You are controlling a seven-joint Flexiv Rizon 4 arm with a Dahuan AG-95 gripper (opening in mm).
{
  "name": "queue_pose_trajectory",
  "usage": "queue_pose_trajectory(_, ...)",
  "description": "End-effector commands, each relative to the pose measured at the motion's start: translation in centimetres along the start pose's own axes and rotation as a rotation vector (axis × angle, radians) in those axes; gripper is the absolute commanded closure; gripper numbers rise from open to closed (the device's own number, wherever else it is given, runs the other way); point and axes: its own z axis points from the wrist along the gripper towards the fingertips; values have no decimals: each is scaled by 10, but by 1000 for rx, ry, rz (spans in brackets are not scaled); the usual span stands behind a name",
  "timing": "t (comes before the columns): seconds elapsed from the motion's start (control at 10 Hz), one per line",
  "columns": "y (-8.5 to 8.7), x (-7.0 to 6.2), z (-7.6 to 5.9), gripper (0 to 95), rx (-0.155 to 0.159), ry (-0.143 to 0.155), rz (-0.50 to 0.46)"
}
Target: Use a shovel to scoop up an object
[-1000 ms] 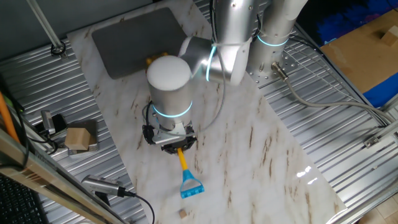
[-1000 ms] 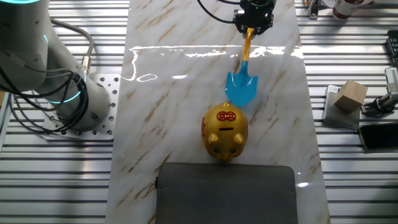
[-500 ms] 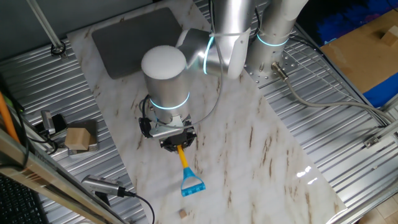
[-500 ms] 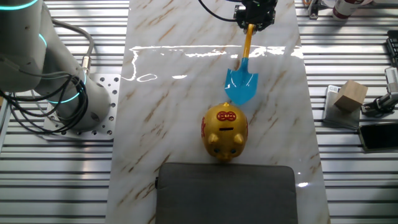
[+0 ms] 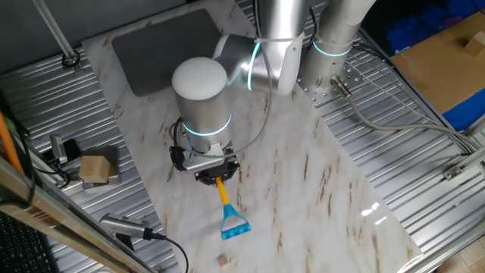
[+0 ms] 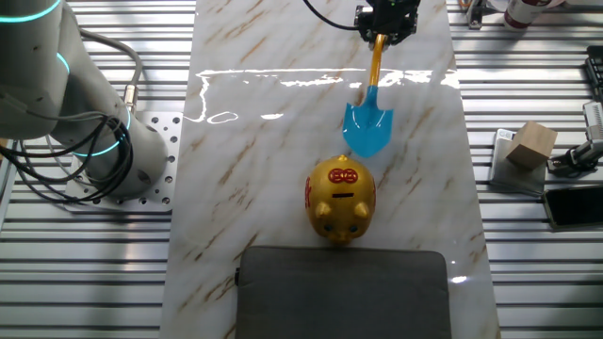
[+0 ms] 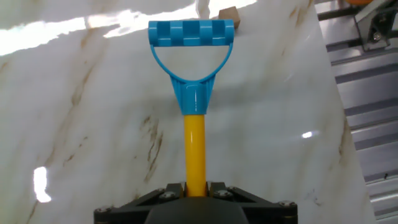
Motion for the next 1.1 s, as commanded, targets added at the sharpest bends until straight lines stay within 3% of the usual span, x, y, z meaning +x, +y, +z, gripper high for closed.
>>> queue_pose_trajectory(0.1, 0, 1, 0, 950, 8, -3, -5)
queue_pose_trajectory(0.3, 0, 1, 0, 950, -6, -18, -75)
queue_pose_trajectory(0.5, 0, 1, 0, 950, -11, -11, -139)
queue_pose_trajectory(1.1, 0, 1, 0, 950, -18, -13, -167)
